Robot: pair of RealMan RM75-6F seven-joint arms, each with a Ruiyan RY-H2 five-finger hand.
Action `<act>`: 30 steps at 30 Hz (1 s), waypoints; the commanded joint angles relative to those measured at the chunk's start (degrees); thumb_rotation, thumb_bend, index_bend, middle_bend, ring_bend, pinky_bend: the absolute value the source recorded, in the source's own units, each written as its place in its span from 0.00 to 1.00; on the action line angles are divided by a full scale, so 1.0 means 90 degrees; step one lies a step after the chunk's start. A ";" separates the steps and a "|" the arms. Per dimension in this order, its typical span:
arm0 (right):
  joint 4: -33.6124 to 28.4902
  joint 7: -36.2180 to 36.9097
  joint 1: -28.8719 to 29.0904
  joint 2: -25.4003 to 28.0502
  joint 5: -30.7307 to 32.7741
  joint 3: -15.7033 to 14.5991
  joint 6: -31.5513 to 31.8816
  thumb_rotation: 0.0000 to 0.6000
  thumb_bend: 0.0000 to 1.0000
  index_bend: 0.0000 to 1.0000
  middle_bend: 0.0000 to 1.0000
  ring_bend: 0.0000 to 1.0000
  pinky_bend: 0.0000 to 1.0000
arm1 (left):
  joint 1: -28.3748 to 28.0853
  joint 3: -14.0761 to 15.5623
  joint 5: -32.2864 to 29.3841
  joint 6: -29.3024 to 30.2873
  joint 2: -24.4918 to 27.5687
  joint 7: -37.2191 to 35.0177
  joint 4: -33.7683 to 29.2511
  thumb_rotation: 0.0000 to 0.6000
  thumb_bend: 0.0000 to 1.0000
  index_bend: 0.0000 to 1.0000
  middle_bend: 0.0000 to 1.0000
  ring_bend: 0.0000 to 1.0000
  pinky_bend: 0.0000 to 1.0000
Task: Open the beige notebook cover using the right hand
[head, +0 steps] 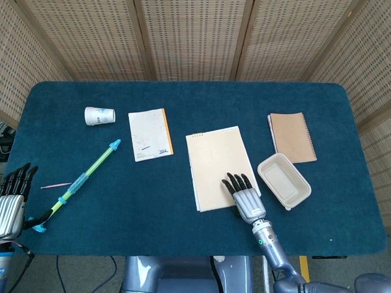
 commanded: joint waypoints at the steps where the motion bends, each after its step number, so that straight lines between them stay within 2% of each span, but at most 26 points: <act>1: 0.0004 -0.0007 0.0005 -0.0011 0.0013 0.0006 -0.0003 1.00 0.49 0.13 0.00 0.00 0.10 | -0.0003 0.0003 0.0006 -0.0004 -0.0001 0.0004 -0.0002 1.00 0.19 0.00 0.00 0.00 0.04; 11: 0.0057 -0.0011 0.0050 -0.0064 0.0098 0.0055 -0.0071 1.00 0.53 0.14 0.00 0.00 0.10 | -0.0003 0.0010 0.0016 -0.0005 -0.0007 0.0012 0.0000 1.00 0.19 0.00 0.00 0.00 0.04; 21: 0.0145 -0.0082 0.0162 -0.0139 0.0286 0.0197 -0.0206 1.00 0.53 0.14 0.00 0.00 0.10 | 0.0000 0.0011 0.0011 -0.0010 0.0005 -0.0038 0.0007 1.00 0.19 0.00 0.00 0.00 0.04; 25: 0.0165 -0.0099 0.0232 -0.0164 0.0292 0.0293 -0.0179 1.00 0.61 0.14 0.00 0.00 0.11 | -0.0008 0.0017 0.0016 -0.0030 0.0006 -0.0067 0.0010 1.00 0.19 0.00 0.00 0.00 0.04; 28: 0.0154 -0.0111 0.0287 -0.0179 0.0279 0.0389 -0.0111 1.00 0.74 0.15 0.00 0.00 0.13 | -0.0014 0.0018 0.0019 -0.0043 0.0011 -0.0082 0.0006 1.00 0.19 0.00 0.00 0.00 0.04; 30: 0.0132 -0.0107 0.0326 -0.0170 0.0271 0.0442 -0.0087 1.00 0.75 0.15 0.00 0.00 0.14 | -0.0011 0.0020 0.0023 -0.0036 0.0012 -0.0089 0.0006 1.00 0.19 0.00 0.00 0.00 0.04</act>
